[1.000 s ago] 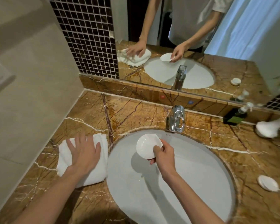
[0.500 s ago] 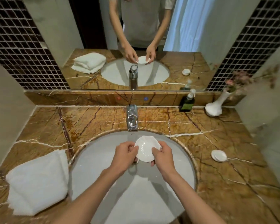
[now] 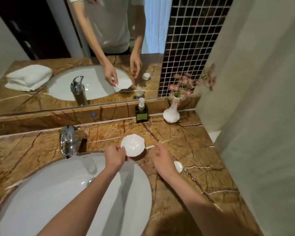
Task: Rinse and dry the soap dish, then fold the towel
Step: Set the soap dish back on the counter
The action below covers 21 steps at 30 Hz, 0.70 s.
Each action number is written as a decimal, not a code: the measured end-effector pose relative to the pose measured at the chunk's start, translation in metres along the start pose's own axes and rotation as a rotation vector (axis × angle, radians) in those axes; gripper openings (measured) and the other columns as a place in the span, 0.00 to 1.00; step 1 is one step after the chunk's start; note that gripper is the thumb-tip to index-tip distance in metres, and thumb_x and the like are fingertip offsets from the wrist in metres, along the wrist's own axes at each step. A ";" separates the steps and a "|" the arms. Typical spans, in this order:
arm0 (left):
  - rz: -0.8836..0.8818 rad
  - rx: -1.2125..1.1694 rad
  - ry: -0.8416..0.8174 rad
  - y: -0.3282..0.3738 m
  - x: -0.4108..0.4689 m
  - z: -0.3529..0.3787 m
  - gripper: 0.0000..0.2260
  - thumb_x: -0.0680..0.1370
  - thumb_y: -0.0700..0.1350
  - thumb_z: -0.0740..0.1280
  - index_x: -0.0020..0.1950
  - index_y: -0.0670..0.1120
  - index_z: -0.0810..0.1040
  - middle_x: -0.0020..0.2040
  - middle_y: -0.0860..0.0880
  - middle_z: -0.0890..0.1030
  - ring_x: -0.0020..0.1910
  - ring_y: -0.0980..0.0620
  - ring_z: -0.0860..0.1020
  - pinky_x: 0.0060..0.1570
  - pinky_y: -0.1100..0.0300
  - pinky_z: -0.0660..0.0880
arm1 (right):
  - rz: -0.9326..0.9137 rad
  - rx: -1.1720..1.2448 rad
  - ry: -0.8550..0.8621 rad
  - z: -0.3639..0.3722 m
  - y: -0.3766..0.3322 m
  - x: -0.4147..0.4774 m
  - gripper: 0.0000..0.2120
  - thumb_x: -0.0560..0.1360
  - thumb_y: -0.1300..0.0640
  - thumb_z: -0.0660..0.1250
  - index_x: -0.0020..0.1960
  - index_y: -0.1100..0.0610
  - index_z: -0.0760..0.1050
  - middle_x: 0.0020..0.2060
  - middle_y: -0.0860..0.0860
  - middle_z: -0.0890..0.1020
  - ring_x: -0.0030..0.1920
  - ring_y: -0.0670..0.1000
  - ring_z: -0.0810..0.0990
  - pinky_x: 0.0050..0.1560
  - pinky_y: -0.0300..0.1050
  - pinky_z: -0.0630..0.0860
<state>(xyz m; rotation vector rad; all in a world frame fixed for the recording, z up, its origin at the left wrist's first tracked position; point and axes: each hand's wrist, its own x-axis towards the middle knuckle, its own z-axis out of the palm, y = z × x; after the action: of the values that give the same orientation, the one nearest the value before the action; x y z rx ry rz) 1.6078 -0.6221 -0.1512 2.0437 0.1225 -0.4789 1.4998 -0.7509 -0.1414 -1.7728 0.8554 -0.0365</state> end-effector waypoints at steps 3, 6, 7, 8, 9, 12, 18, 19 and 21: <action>-0.039 0.026 0.074 0.002 0.015 0.011 0.11 0.75 0.36 0.62 0.33 0.39 0.77 0.32 0.37 0.82 0.35 0.39 0.82 0.40 0.47 0.80 | -0.151 -0.453 0.099 -0.034 0.023 0.003 0.19 0.77 0.56 0.64 0.67 0.49 0.71 0.59 0.52 0.78 0.61 0.53 0.75 0.61 0.52 0.74; -0.058 0.055 0.127 0.002 0.027 0.016 0.10 0.74 0.36 0.62 0.37 0.35 0.79 0.36 0.36 0.83 0.38 0.39 0.82 0.39 0.49 0.79 | -0.171 -0.723 0.035 -0.056 0.044 0.003 0.25 0.76 0.52 0.66 0.71 0.49 0.66 0.67 0.53 0.71 0.68 0.55 0.67 0.69 0.56 0.66; -0.069 0.052 0.137 0.002 0.029 0.017 0.10 0.74 0.37 0.62 0.38 0.35 0.79 0.36 0.36 0.83 0.37 0.39 0.82 0.38 0.51 0.79 | -0.169 -0.792 -0.009 -0.058 0.048 0.003 0.26 0.76 0.51 0.67 0.72 0.48 0.65 0.69 0.53 0.69 0.69 0.55 0.65 0.70 0.56 0.65; -0.077 0.050 0.148 0.003 0.031 0.019 0.09 0.75 0.37 0.62 0.38 0.36 0.79 0.36 0.36 0.83 0.36 0.40 0.82 0.37 0.53 0.78 | -0.175 -0.856 -0.044 -0.059 0.052 0.003 0.27 0.75 0.51 0.67 0.73 0.48 0.64 0.70 0.53 0.67 0.70 0.56 0.64 0.70 0.56 0.64; -0.078 0.057 0.157 0.003 0.032 0.020 0.09 0.75 0.37 0.62 0.38 0.36 0.79 0.36 0.37 0.82 0.35 0.41 0.81 0.35 0.54 0.77 | -0.185 -0.903 -0.065 -0.058 0.056 0.003 0.28 0.75 0.50 0.67 0.73 0.47 0.63 0.70 0.54 0.66 0.70 0.56 0.63 0.70 0.56 0.64; -0.082 0.050 0.160 0.003 0.037 0.024 0.07 0.76 0.36 0.61 0.43 0.36 0.79 0.35 0.37 0.81 0.33 0.41 0.82 0.36 0.51 0.80 | -0.193 -0.920 -0.092 -0.056 0.062 0.000 0.28 0.75 0.51 0.67 0.72 0.48 0.62 0.70 0.54 0.65 0.69 0.56 0.63 0.69 0.55 0.65; -0.072 0.093 0.134 0.003 0.042 0.026 0.07 0.77 0.37 0.61 0.50 0.35 0.76 0.39 0.35 0.82 0.33 0.39 0.83 0.33 0.48 0.82 | -0.198 -0.830 -0.072 -0.057 0.065 -0.002 0.27 0.74 0.55 0.69 0.70 0.52 0.64 0.67 0.52 0.66 0.68 0.54 0.65 0.66 0.50 0.69; -0.055 0.108 0.123 0.002 0.043 0.026 0.06 0.77 0.38 0.61 0.48 0.37 0.76 0.36 0.35 0.83 0.32 0.40 0.83 0.37 0.46 0.82 | -0.193 -0.816 -0.065 -0.057 0.065 -0.002 0.26 0.75 0.56 0.69 0.70 0.52 0.65 0.66 0.52 0.67 0.67 0.54 0.65 0.66 0.50 0.69; -0.023 0.163 0.111 -0.001 0.044 0.026 0.07 0.77 0.39 0.63 0.43 0.38 0.77 0.32 0.37 0.82 0.31 0.42 0.83 0.43 0.46 0.81 | -0.193 -0.802 -0.049 -0.058 0.066 -0.003 0.26 0.75 0.56 0.68 0.71 0.53 0.65 0.65 0.51 0.68 0.67 0.53 0.66 0.65 0.48 0.69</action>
<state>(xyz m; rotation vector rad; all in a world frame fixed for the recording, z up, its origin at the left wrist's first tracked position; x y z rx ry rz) 1.6406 -0.6490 -0.1799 2.2312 0.1792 -0.4007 1.4383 -0.8051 -0.1728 -2.5891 0.7015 0.2562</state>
